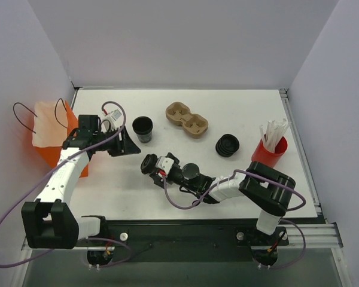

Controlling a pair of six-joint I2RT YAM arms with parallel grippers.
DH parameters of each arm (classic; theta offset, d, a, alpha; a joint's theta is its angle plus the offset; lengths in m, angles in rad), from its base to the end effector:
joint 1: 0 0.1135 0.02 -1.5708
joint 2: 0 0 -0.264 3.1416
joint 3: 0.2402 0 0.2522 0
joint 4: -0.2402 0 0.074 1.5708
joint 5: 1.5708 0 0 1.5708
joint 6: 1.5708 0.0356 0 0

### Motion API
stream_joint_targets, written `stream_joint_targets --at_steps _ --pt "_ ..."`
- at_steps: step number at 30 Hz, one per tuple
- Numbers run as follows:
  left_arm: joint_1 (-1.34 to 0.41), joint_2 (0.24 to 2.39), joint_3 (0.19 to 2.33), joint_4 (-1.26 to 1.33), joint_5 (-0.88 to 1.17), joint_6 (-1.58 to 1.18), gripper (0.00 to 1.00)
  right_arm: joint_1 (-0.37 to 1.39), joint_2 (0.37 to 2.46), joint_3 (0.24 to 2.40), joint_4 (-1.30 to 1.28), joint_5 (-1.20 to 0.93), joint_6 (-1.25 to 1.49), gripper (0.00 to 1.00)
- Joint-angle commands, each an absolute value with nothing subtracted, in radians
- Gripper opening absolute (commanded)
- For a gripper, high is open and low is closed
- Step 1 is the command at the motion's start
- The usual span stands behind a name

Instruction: Pack the takeout coffee

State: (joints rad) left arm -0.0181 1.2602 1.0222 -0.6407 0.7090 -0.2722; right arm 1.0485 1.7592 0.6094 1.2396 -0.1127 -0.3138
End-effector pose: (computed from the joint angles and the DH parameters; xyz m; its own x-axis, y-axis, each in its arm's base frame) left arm 0.2555 -0.0278 0.2876 -0.8568 -0.1886 -0.4799 0.2064 0.7274 -0.6544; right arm 0.1628 0.2908 0.1836 0.3256 -0.0491 -0.9442 -0.8585 0.4032 -0.3170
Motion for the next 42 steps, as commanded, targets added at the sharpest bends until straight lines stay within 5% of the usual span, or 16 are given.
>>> stream_joint_targets --at_steps 1,14,20,23,31,37,42 --pt "-0.067 1.232 0.96 -0.545 0.739 -0.281 0.59 1.058 1.668 0.607 1.667 -0.163 -0.341 0.68" --pt "-0.066 1.207 0.91 -0.349 0.851 -0.262 0.59 1.057 1.582 0.575 1.666 -0.219 -0.282 0.68" --pt "-0.072 1.155 0.907 -0.227 0.934 -0.152 0.52 1.014 1.468 0.528 1.617 -0.397 -0.111 0.67" --pt "-0.095 1.1 0.891 -0.147 0.998 -0.091 0.56 0.979 1.424 0.517 1.608 -0.475 -0.023 0.66" --pt "-0.129 1.144 0.983 -0.333 1.126 0.072 0.54 0.963 1.341 0.531 1.506 -0.572 0.0 0.65" --pt "-0.138 1.06 0.879 -0.128 1.181 0.017 0.59 0.957 1.338 0.546 1.49 -0.617 0.051 0.64" --pt "-0.133 1.095 0.959 -0.257 1.21 0.09 0.58 0.954 1.328 0.548 1.467 -0.626 0.054 0.65"
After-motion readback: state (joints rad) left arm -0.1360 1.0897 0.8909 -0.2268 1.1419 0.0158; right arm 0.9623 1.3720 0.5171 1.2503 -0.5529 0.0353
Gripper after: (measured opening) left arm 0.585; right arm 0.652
